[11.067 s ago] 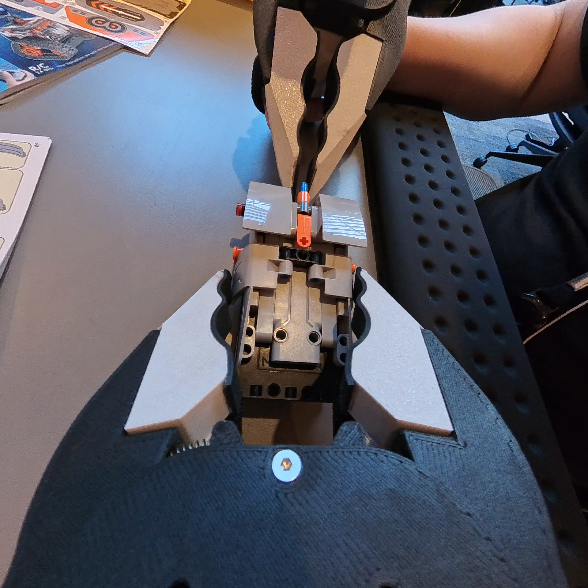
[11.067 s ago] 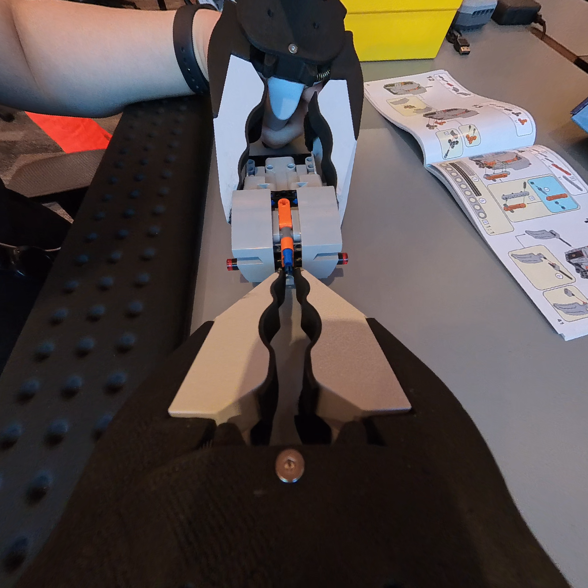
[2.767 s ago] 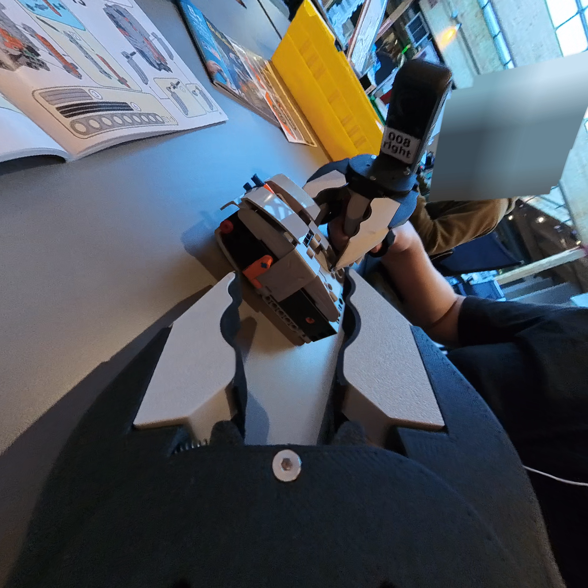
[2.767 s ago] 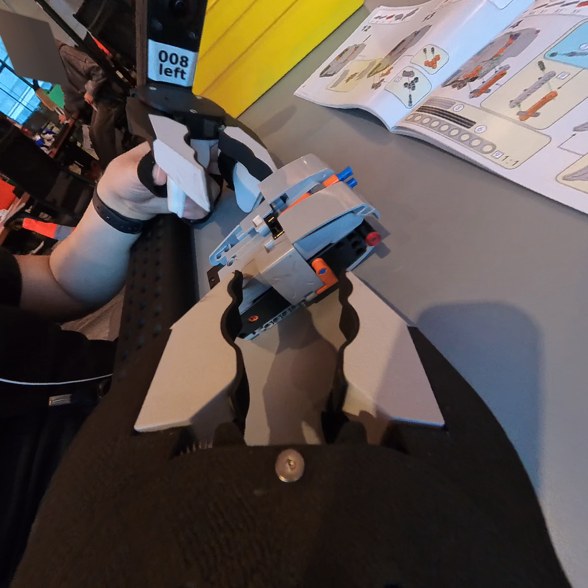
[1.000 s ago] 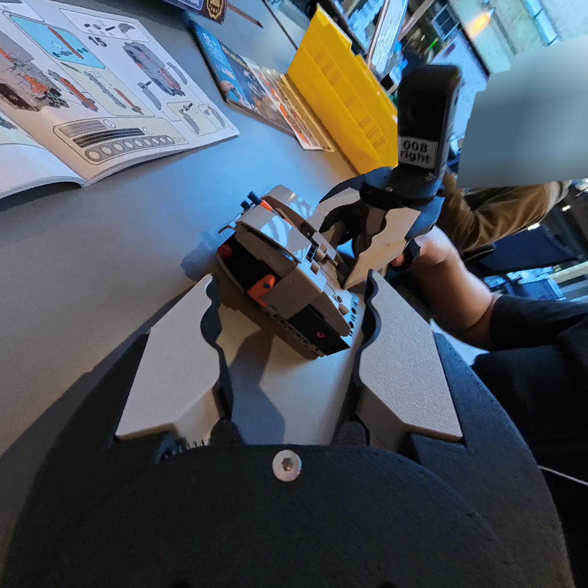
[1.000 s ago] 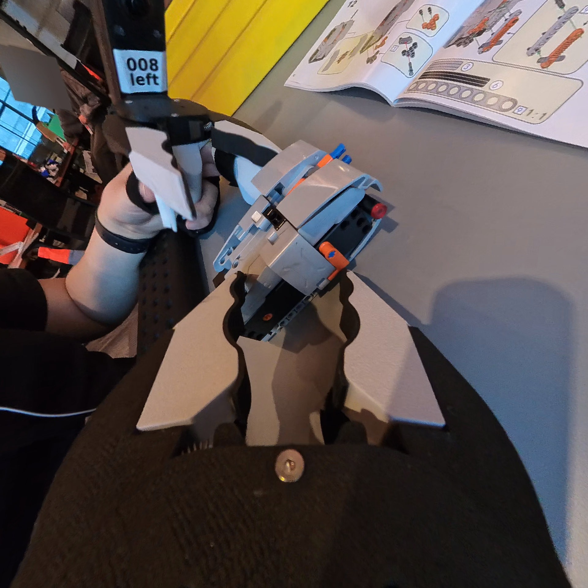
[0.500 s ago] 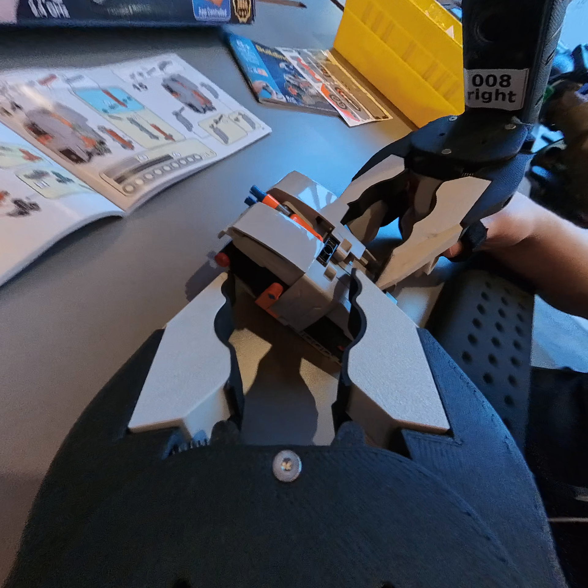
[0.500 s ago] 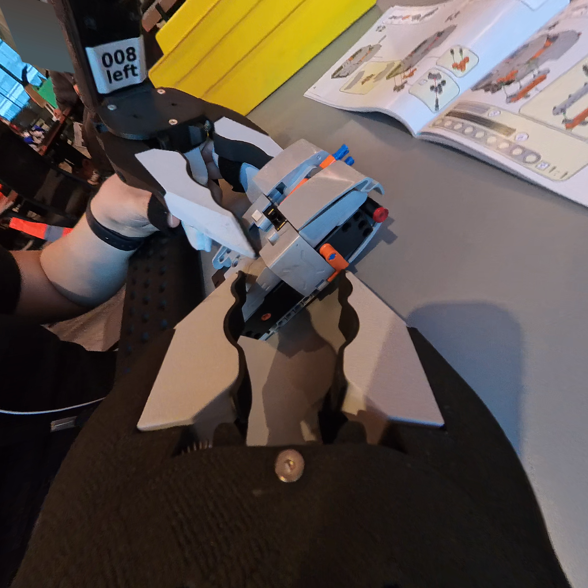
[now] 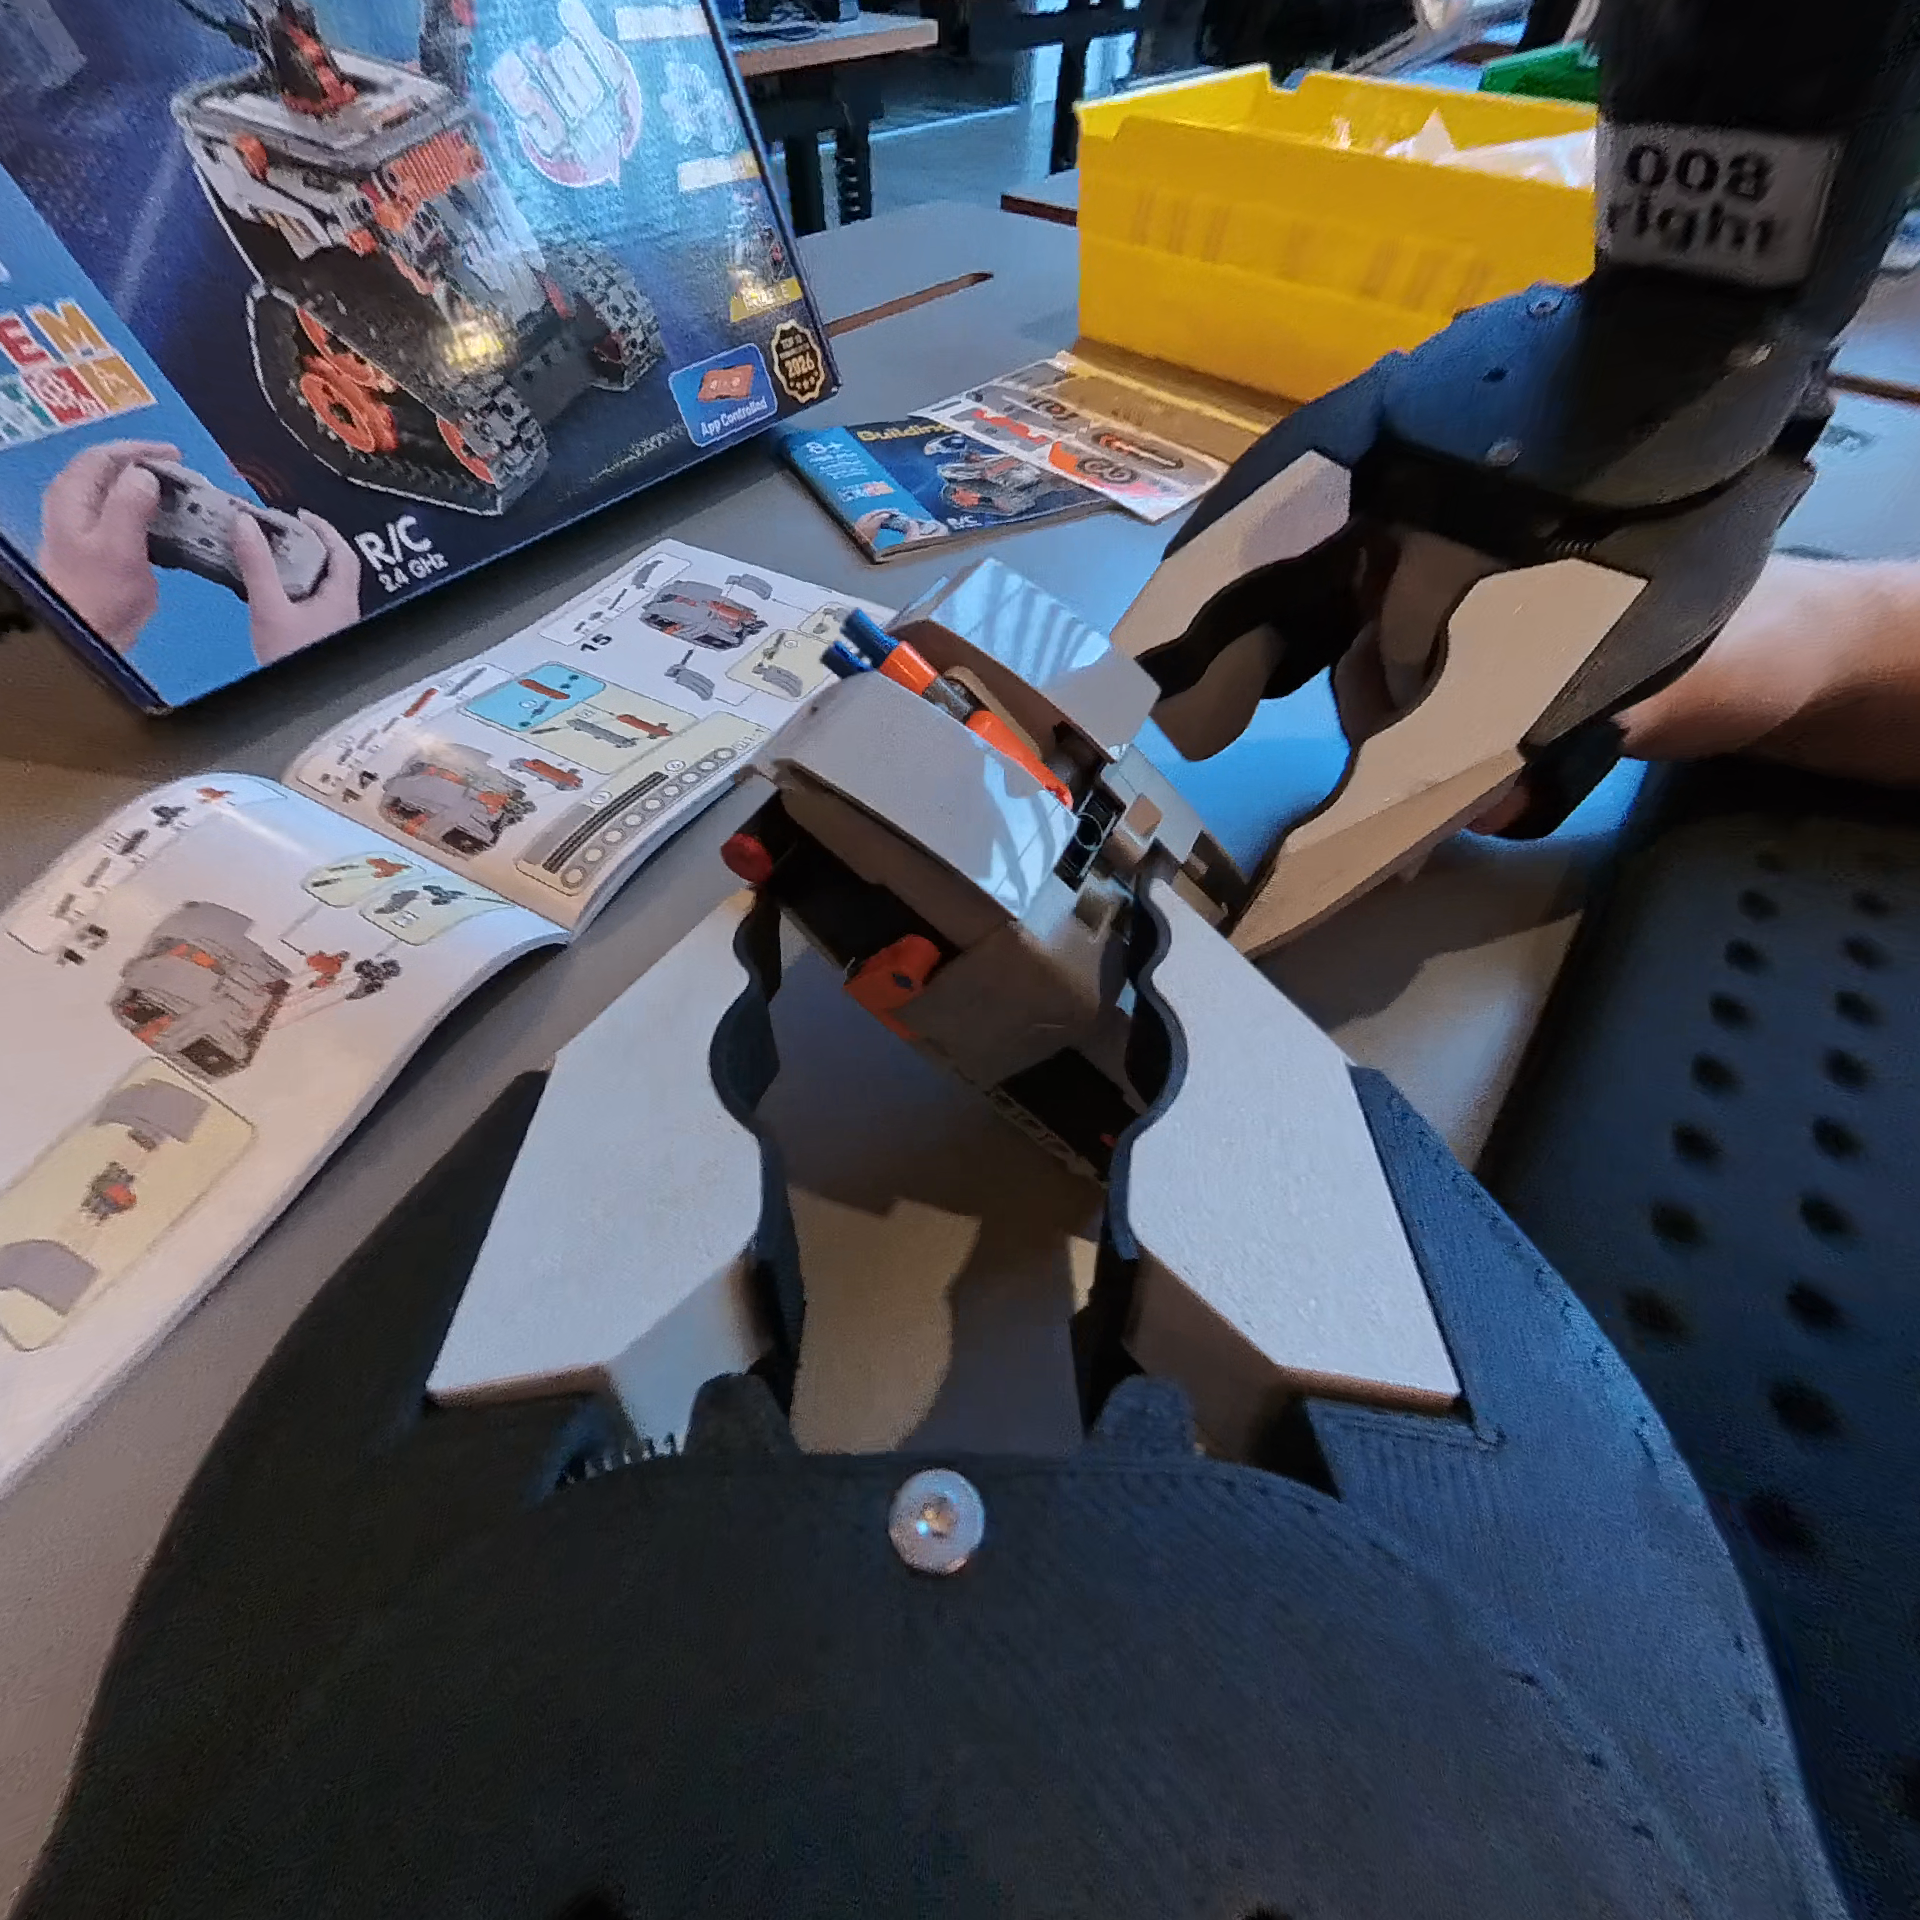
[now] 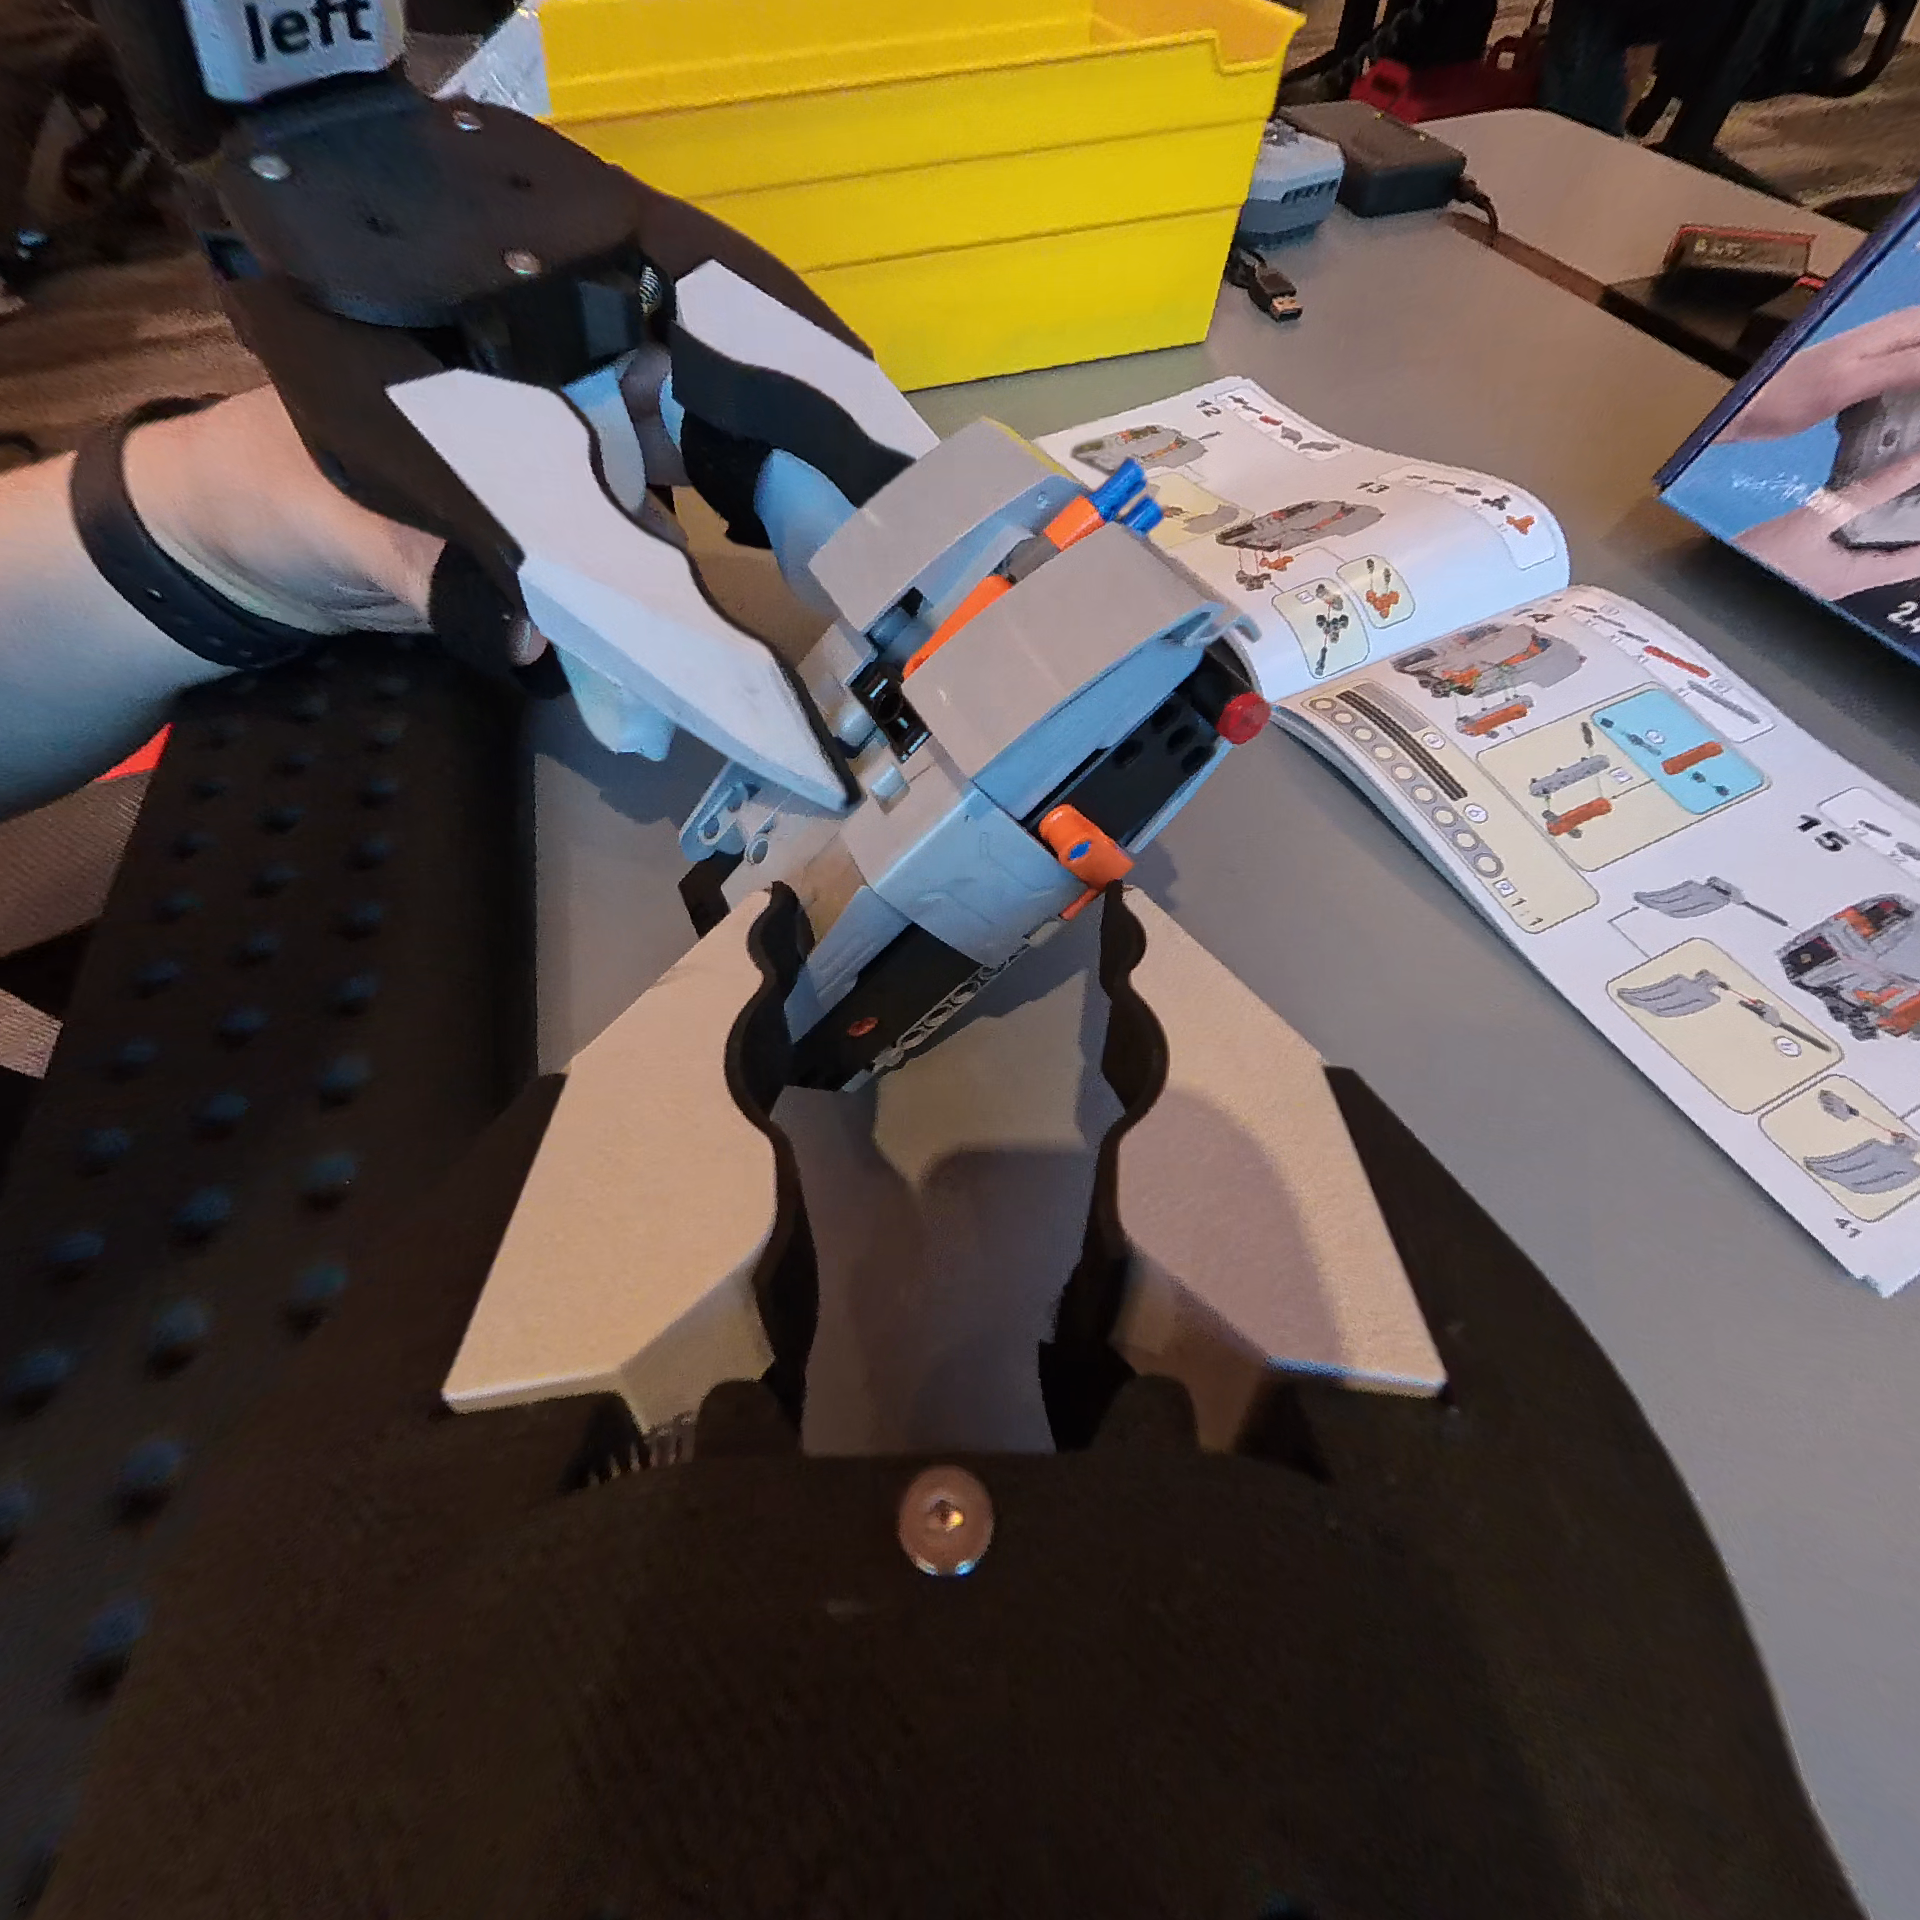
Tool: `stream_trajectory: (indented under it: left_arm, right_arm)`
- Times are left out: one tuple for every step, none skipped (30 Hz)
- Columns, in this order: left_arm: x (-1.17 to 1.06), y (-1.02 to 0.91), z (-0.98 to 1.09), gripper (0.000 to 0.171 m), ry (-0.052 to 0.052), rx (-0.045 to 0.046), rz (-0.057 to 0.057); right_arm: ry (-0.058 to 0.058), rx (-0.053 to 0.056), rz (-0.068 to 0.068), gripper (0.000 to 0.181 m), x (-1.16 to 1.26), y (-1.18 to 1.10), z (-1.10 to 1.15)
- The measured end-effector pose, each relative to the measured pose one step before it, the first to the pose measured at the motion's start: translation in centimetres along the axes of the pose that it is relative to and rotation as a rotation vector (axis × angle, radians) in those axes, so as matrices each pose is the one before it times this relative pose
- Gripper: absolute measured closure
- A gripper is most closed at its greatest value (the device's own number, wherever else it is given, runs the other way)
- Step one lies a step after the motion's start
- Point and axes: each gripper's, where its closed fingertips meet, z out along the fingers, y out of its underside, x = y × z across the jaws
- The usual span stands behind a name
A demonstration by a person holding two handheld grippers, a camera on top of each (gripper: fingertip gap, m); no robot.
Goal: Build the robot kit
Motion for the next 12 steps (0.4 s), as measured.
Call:
stream_trajectory:
  left_arm:
    - [0.055, 0.007, 0.015, 0.106, -0.0119, -0.00265, 0.0203]
    - [0.044, -0.032, -0.009, 0.106, -0.0046, 0.00115, 0.0081]
    - [0.009, -0.036, -0.028, 0.106, 0.0013, 0.00308, -0.0008]
    - [-0.016, -0.060, -0.043, 0.107, 0.0025, 0.00389, -0.0059]
    - [-0.039, -0.075, -0.053, 0.108, 0.0025, 0.00451, -0.0085]
    - [-0.022, -0.068, -0.052, 0.109, 0.0025, 0.00376, -0.0038]
    - [0.012, -0.024, -0.029, 0.109, 0.0002, 0.00117, 0.0044]
    - [0.011, -0.051, -0.030, 0.109, -0.0025, 0.00169, 0.0105]
    - [0.031, -0.063, -0.040, 0.109, -0.0046, 0.00183, 0.0144]
    - [0.016, -0.064, -0.038, 0.109, -0.0048, 0.00157, 0.0145]
    - [0.011, -0.076, -0.033, 0.109, -0.0043, 0.00227, 0.0130]
    - [0.000, -0.080, -0.044, 0.109, -0.0040, 0.00293, 0.0107]
  right_arm:
    - [0.0021, 0.0021, -0.0012, 0.124, -0.007, -0.019, -0.029]
    - [0.0015, 0.0021, -0.0026, 0.124, -0.014, 0.002, -0.026]
    - [0.0036, 0.0012, -0.0103, 0.124, -0.016, -0.016, -0.031]
    - [0.0034, 0.0008, -0.0092, 0.124, -0.017, -0.024, -0.009]
    - [0.0021, 0.0006, -0.0038, 0.124, -0.012, -0.026, -0.004]
    - [0.0023, 0.0000, -0.0023, 0.124, 0.004, -0.009, -0.004]
    - [0.0041, -0.0003, -0.0079, 0.124, -0.003, -0.026, -0.006]
    - [0.0049, -0.0012, -0.0099, 0.124, -0.009, -0.023, -0.021]
    - [0.0061, -0.0005, -0.0102, 0.124, -0.004, -0.036, -0.013]
    - [0.0060, -0.0002, -0.0109, 0.124, 0.013, -0.031, -0.012]
    - [0.0070, -0.0002, -0.0132, 0.124, 0.013, -0.040, -0.022]
    - [0.0070, 0.0004, -0.0133, 0.124, 0.023, -0.044, -0.010]
